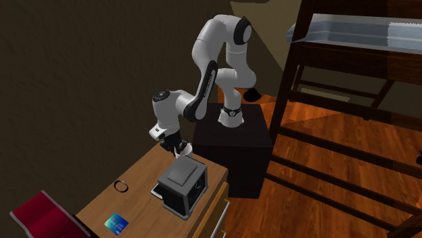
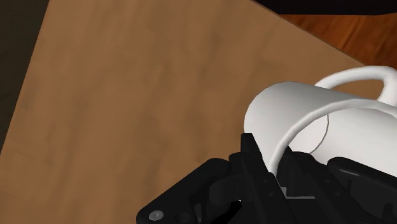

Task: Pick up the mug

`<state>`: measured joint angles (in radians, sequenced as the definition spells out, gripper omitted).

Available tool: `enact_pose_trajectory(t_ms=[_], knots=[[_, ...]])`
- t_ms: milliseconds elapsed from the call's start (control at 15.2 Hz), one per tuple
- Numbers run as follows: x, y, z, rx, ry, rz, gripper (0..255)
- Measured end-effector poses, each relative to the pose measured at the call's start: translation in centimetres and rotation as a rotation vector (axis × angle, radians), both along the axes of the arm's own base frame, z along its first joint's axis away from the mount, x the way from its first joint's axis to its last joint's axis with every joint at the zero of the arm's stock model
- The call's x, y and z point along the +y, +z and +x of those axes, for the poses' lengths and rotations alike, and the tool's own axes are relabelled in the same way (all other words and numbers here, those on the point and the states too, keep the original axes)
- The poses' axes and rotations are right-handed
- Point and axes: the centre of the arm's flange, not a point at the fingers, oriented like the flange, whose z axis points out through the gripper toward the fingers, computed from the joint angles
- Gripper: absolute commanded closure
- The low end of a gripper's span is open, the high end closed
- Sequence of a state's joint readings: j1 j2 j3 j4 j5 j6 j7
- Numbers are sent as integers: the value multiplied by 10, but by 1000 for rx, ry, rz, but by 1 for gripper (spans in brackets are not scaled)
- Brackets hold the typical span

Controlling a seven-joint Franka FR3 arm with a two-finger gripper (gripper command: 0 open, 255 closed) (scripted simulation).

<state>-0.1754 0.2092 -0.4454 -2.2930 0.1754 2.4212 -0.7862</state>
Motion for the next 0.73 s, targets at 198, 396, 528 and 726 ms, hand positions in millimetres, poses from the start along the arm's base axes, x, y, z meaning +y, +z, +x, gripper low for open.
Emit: enact_pose_trajectory(t_ms=[198, 396, 528, 726], knots=[[1, 11, 0, 1, 0, 0, 255], [0, 26, 0, 1, 0, 1, 255], [1, 36, 0, 1, 0, 0, 255], [1, 50, 1, 1, 0, 1, 255]])
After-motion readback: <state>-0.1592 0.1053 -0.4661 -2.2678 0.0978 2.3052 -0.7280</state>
